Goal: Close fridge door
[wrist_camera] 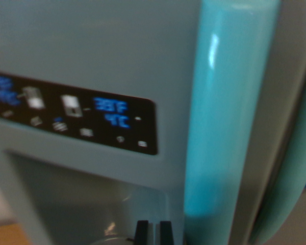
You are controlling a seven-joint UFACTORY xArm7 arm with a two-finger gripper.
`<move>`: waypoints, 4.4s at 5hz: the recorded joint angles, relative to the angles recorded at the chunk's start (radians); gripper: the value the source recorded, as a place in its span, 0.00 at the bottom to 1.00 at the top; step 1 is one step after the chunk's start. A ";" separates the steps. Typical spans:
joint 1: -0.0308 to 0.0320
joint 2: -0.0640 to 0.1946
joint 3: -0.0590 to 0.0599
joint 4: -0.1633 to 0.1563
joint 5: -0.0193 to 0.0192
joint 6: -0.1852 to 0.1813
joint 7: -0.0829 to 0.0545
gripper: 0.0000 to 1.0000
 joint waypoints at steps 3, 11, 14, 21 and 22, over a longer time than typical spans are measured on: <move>0.0000 0.097 -0.029 0.081 0.0000 0.000 0.000 1.00; 0.0000 0.213 -0.050 0.180 0.0000 -0.003 0.000 1.00; 0.0000 0.233 -0.052 0.198 0.0000 -0.003 0.000 1.00; 0.0000 0.233 -0.052 0.198 0.0000 -0.002 0.000 1.00; 0.0000 0.233 -0.052 0.198 0.0000 -0.002 0.000 1.00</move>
